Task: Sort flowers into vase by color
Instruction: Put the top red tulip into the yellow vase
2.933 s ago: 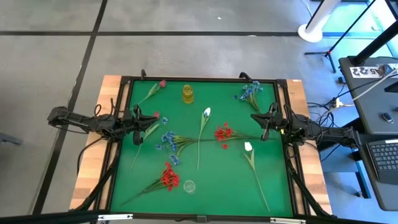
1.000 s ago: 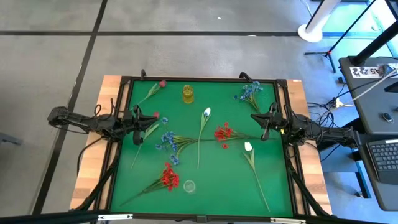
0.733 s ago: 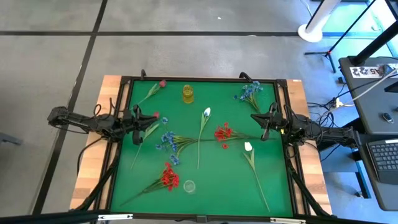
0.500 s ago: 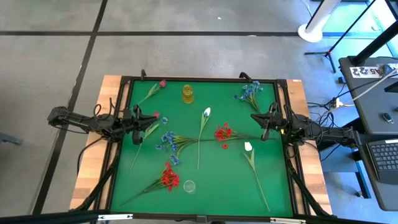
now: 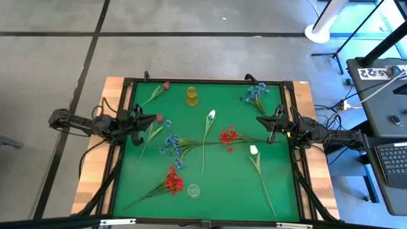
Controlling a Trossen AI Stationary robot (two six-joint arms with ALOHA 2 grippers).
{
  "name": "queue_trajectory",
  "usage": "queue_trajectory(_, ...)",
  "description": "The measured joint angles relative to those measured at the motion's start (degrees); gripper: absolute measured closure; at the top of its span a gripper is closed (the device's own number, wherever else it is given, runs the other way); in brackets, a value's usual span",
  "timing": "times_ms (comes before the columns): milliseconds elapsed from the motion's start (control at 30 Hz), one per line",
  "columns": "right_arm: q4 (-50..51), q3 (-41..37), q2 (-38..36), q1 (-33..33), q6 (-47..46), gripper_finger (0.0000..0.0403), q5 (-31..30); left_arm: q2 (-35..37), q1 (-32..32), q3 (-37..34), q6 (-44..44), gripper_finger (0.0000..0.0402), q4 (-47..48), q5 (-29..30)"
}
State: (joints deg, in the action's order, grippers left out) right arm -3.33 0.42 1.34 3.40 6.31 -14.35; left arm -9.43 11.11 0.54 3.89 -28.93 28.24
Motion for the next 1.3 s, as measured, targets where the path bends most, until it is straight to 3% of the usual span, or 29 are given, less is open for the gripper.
queue_trajectory(100, 0.0, 0.0, 0.0, 0.0, 0.0, 0.0384, 0.0, 0.0, 0.0, 0.0, -1.2, 0.0367, 1.6, 1.3)
queue_trajectory(233, 0.0, 0.0, 0.0, 0.0, 0.0, 0.0384, 0.0, 0.0, 0.0, -0.1, 0.6, 0.0367, 6.9, 7.6)
queue_trajectory(400, 0.0, 0.0, 0.0, 0.0, 0.0, 0.0384, 0.0, -1.0, -0.2, 0.6, 13.1, 0.0367, 16.1, 9.6)
queue_trajectory(500, 0.0, 0.0, 0.0, 0.0, 0.0, 0.0384, 0.0, -2.6, -0.2, 3.0, 18.5, 0.0367, 22.1, 9.8)
queue_trajectory(700, 0.0, 0.0, 0.0, 0.0, 0.0, 0.0384, 0.0, -8.0, -2.7, 11.2, 20.8, 0.0367, 28.2, 13.2)
queue_trajectory(900, 0.0, 0.0, 0.0, 0.0, 0.0, 0.0384, 0.0, -18.2, -10.8, 21.2, 18.2, 0.0367, 36.6, 13.9)
queue_trajectory(1067, 0.0, 0.0, 0.0, 0.0, 0.0, 0.0384, 0.0, -28.7, -19.7, 30.0, 19.8, 0.0367, 46.1, 11.1)
queue_trajectory(1300, 0.0, 0.0, 0.0, 0.0, 0.0, 0.0384, 0.0, -42.8, -32.6, 37.4, 19.7, 0.0367, 51.3, 1.0)
